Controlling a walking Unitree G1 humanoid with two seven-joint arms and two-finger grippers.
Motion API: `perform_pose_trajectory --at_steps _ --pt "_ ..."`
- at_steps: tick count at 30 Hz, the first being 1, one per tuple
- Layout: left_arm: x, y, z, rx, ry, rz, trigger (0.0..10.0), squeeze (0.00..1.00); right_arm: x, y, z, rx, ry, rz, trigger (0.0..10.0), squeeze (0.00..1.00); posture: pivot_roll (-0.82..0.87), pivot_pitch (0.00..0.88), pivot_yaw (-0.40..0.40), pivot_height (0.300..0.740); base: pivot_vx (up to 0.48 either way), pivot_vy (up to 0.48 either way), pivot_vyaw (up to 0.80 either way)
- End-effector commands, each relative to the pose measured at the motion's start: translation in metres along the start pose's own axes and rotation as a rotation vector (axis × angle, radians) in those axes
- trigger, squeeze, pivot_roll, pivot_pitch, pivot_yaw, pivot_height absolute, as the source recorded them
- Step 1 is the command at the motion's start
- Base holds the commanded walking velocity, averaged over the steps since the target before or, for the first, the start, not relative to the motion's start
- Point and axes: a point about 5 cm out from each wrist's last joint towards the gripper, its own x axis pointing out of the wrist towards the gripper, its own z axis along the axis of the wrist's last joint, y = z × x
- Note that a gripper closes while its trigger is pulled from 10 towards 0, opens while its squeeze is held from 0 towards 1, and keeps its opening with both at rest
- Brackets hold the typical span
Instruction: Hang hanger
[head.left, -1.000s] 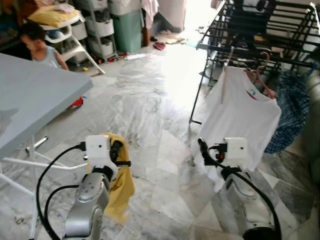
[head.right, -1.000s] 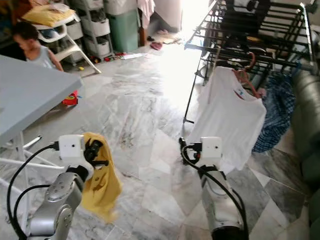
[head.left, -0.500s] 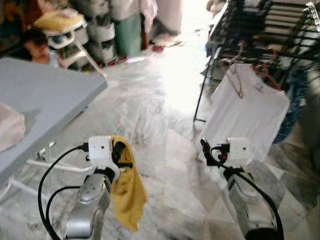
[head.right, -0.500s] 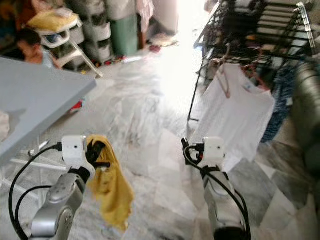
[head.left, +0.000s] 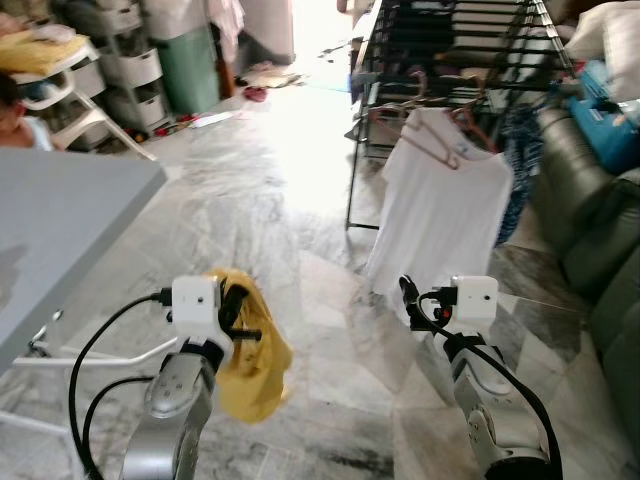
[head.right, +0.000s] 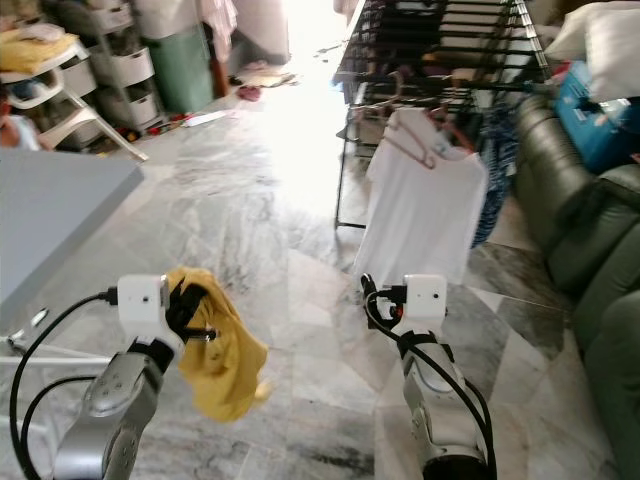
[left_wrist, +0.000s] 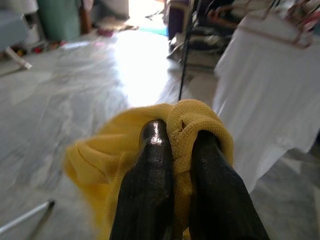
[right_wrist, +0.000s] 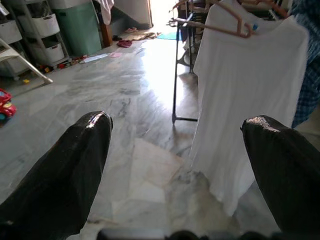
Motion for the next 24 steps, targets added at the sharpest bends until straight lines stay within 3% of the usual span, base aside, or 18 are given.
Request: perform_pose_trajectory --at_steps 1,9,18,24 --pt "-0.006 0.013 0.001 0.036 -0.038 0.046 10.0 0.0 -0.001 0.001 0.012 -0.021 -0.06 -0.021 10.0 0.0 0.02 0.0 0.021 0.74 0.259 0.0 0.0" --pt "-0.017 0.022 -0.014 0.074 -0.04 0.075 10.0 0.0 -0.009 -0.005 0.019 -0.113 -0.109 -0.053 10.0 0.0 0.01 0.0 0.024 0.74 0.313 0.0 0.0" --pt "-0.011 0.018 -0.013 0.07 -0.073 0.05 10.0 0.0 -0.007 -0.003 0.02 -0.123 -0.105 -0.054 10.0 0.0 0.01 0.0 0.019 0.74 0.42 0.0 0.0" --pt "-0.008 0.015 -0.012 0.065 -0.078 0.033 10.0 0.0 -0.006 -0.004 0.018 -0.131 -0.095 -0.051 10.0 0.0 0.01 0.0 0.016 0.74 0.42 0.0 -0.75"
